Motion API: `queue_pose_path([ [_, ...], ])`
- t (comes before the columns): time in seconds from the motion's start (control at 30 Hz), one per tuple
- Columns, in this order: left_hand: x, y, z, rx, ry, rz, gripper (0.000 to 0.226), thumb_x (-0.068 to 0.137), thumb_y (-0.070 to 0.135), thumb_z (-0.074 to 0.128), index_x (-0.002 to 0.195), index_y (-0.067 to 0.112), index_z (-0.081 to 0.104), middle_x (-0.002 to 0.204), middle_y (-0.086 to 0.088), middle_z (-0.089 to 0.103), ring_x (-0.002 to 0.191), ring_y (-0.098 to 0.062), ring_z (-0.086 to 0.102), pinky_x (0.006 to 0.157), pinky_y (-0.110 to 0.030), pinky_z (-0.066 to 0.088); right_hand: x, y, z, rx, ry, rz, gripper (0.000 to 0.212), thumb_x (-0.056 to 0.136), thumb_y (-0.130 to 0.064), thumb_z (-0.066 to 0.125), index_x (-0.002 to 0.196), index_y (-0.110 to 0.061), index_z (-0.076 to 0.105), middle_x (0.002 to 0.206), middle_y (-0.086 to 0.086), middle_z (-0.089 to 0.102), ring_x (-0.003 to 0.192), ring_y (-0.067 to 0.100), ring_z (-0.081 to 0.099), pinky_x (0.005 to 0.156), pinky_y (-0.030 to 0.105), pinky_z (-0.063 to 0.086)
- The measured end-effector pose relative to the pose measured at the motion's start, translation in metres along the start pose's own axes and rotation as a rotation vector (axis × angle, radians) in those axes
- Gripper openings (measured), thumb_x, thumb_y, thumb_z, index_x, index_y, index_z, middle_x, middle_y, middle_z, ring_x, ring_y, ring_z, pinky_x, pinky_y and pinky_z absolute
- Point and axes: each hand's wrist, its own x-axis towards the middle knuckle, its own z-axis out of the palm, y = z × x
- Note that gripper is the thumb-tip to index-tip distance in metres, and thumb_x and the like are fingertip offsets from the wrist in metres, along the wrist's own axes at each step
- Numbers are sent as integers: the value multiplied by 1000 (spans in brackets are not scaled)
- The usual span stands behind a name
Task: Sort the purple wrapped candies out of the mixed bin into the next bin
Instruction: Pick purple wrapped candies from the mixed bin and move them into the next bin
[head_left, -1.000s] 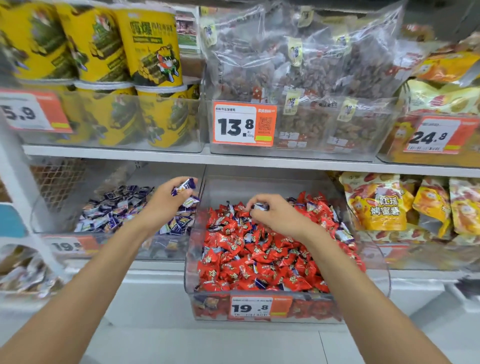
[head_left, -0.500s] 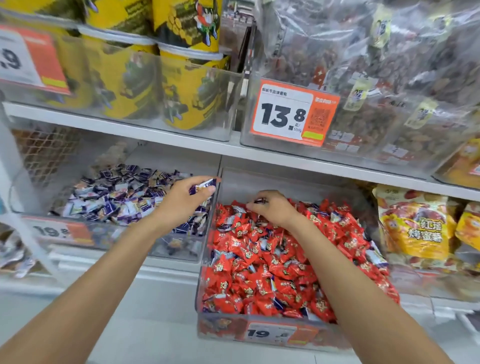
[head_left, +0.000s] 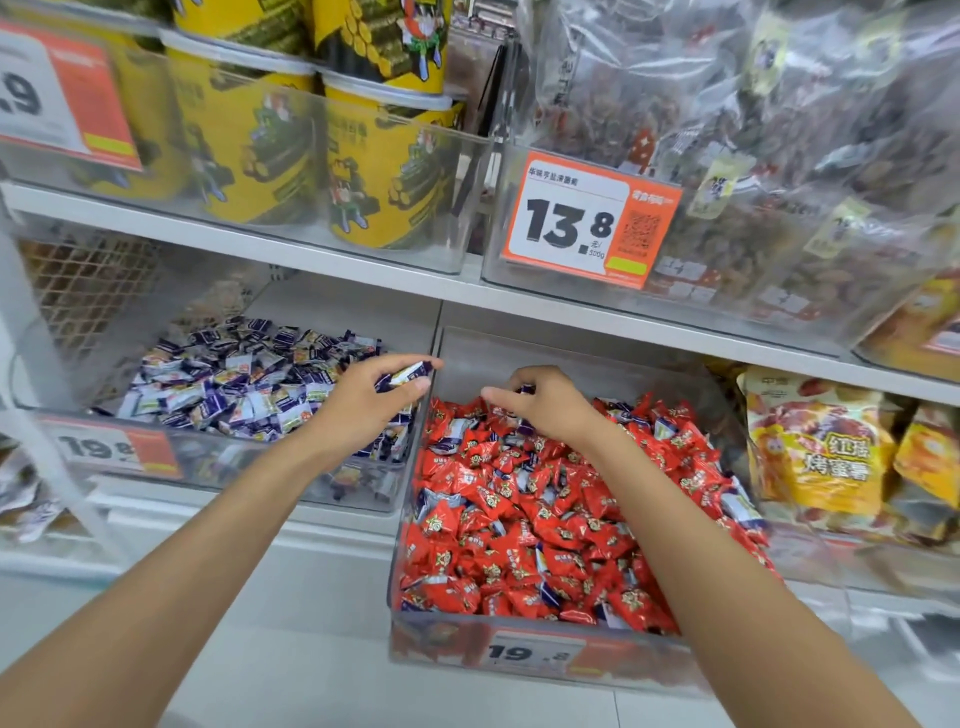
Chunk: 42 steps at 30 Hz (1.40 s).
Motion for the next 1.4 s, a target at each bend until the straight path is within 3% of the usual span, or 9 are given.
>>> queue_pose_path([
  [0.17,-3,1,1,11,7,17,26,96,21,58,118,32,65,112,35,52,94,35,43,73,9,32,3,-11,35,-165,-195,-122,12,87,-28,71,94,-18,74,102,-4,70,92,14,63,92,36,50],
  [0.27,-2,0,2,-3,8,13,26,96,20,57,119,29,65,110,35,50,90,37,41,72,11,30,-5,-10,15,-281,-355,-62,6,86,-18,70,87,-18,76,98,-9,71,79,9,64,83,33,51],
  [0.4,0,-3,1,-33,-7,-6,26,96,20,58,119,30,65,112,32,52,90,36,42,71,9,32,-22,-7,-30,-409,-589,49,7,79,-28,75,74,-29,77,91,-5,75,81,34,63,78,47,54],
  [0.6,-2,0,1,-18,1,-10,26,96,22,57,118,34,64,110,36,50,93,33,42,75,5,33,-9,-16,-1,-99,-180,-25,17,83,-34,76,96,-23,77,108,-9,71,102,9,62,96,31,45],
  [0.73,-3,-1,2,-24,4,2,25,96,21,57,116,34,64,111,37,51,95,35,42,79,3,33,5,-27,41,-248,-308,-55,43,83,-35,76,121,-16,68,129,0,63,117,17,57,101,32,44],
  [0.97,0,-4,2,-60,-8,-29,26,96,21,58,117,34,65,110,36,50,91,36,41,75,6,33,-18,-7,-52,-689,-431,123,15,79,-26,77,92,-17,77,92,-4,73,85,12,64,83,29,51],
  [1.1,0,-3,2,-63,-2,-30,25,96,21,58,116,34,65,109,36,50,90,34,42,77,1,32,-27,-15,-56,-312,-166,-3,11,81,-26,78,92,-24,77,99,-9,72,87,6,64,88,27,48],
  [1.23,-2,-1,2,-45,0,-22,26,96,20,57,117,34,64,109,37,49,90,37,40,81,-1,31,-17,-19,7,-300,-376,-41,38,84,-27,76,120,-22,68,123,-4,63,102,14,64,96,30,45],
  [1.4,-3,-1,1,-30,-4,-30,27,96,23,57,120,33,64,109,38,48,94,33,37,91,-12,30,-10,4,6,-241,-264,-33,24,86,-37,72,100,-19,69,124,2,64,110,20,60,92,31,43],
])
